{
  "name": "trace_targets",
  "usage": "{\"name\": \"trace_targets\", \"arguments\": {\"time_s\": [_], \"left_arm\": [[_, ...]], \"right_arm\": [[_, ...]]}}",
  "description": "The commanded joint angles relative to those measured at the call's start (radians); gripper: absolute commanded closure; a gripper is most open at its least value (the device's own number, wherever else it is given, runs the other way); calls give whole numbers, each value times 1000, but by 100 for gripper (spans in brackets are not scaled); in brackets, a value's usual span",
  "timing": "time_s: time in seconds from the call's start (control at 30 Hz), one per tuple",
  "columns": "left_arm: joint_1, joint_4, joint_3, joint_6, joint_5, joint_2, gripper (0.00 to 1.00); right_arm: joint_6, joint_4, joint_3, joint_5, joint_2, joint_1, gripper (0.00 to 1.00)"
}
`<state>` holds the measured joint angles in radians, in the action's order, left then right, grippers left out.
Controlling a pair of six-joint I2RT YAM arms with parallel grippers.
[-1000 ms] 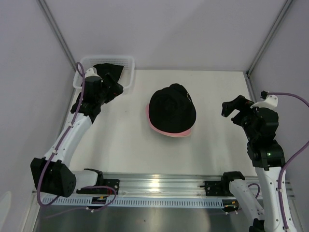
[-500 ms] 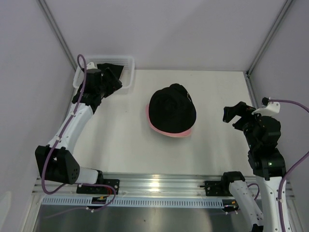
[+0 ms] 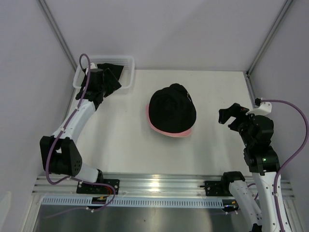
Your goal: Stack the hats
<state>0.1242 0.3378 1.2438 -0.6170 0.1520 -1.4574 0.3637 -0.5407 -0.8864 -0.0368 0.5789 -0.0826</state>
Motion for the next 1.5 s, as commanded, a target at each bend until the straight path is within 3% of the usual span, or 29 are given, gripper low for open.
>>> {"name": "trace_targets", "arguments": {"time_s": [0.0, 0.73, 0.9, 1.07, 1.47], "left_arm": [[-11, -43, 46, 36, 47, -18, 0], [-14, -32, 56, -49, 149, -84, 0], [-14, -120, 0, -87, 133, -73, 1], [-14, -109, 19, -107, 113, -103, 1], [-14, -102, 31, -41, 133, -89, 0]], "right_arm": [[-6, 59, 17, 12, 4, 3, 1], [54, 100, 49, -2, -10, 1, 1], [27, 102, 44, -5, -7, 3, 0], [46, 105, 70, 2, -13, 3, 1], [54, 123, 89, -3, -17, 3, 1]]}}
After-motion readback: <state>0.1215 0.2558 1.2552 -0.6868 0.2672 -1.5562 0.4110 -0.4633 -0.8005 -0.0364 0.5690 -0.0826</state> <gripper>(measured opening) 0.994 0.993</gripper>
